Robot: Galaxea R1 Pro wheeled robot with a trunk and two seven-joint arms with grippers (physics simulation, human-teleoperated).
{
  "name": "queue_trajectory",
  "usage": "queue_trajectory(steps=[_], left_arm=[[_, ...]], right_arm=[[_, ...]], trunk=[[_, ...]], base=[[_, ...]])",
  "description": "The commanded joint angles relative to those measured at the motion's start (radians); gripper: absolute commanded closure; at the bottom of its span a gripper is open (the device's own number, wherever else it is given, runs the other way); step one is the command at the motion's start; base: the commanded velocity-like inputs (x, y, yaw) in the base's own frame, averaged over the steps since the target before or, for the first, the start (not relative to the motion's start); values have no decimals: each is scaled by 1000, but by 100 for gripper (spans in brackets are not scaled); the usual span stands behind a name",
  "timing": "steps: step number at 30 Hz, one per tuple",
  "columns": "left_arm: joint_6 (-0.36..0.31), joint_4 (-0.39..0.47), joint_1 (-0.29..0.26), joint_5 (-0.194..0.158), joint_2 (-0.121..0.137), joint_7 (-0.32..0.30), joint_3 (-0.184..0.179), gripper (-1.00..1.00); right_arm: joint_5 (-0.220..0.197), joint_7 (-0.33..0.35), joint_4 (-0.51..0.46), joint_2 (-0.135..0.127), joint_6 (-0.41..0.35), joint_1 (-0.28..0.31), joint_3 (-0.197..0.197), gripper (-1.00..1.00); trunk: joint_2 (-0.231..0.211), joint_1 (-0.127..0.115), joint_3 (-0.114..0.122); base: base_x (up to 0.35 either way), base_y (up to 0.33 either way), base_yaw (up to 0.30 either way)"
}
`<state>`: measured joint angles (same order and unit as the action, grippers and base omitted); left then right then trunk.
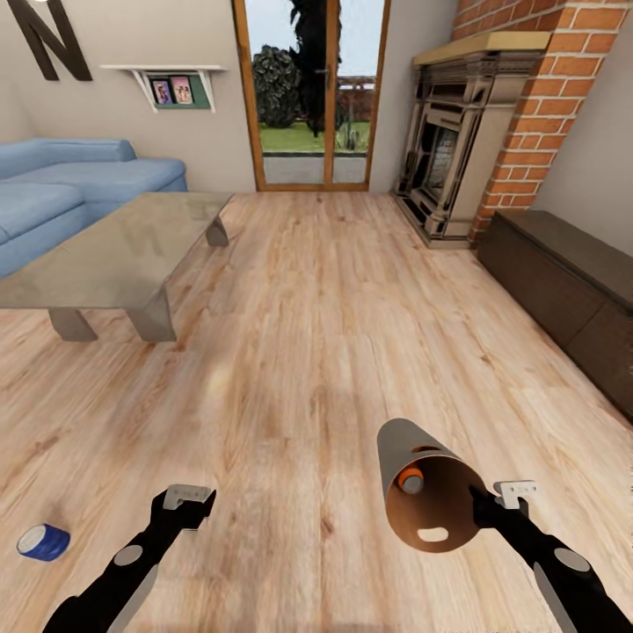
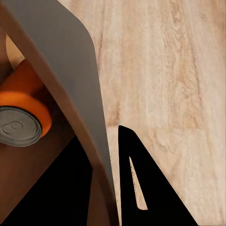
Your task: Put the three can of soda from the living room inside the tash can in the kitchen.
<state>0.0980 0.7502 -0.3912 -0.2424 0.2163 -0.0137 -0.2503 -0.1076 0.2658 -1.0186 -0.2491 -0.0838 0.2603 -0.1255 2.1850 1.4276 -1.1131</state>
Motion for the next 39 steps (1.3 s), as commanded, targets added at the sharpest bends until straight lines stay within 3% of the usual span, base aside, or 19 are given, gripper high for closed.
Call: queue_trajectory(steps=[1, 13, 39], left_arm=[[0, 0, 0, 0, 0, 0, 0, -100], [0, 0, 0, 1, -1, 0, 0, -100], [3, 0, 0, 3, -2, 0, -1, -100]], right_arm=[[-7, 4, -2, 0, -1, 0, 0, 100], [-7, 4, -2, 1, -1, 0, 0, 100], [-7, 3, 23, 1, -1, 1, 1, 100]], trunk=[[0, 0, 0], [0, 0, -2], [0, 0, -36]], base=[[82, 313, -229], [82, 313, -60], [69, 313, -1]])
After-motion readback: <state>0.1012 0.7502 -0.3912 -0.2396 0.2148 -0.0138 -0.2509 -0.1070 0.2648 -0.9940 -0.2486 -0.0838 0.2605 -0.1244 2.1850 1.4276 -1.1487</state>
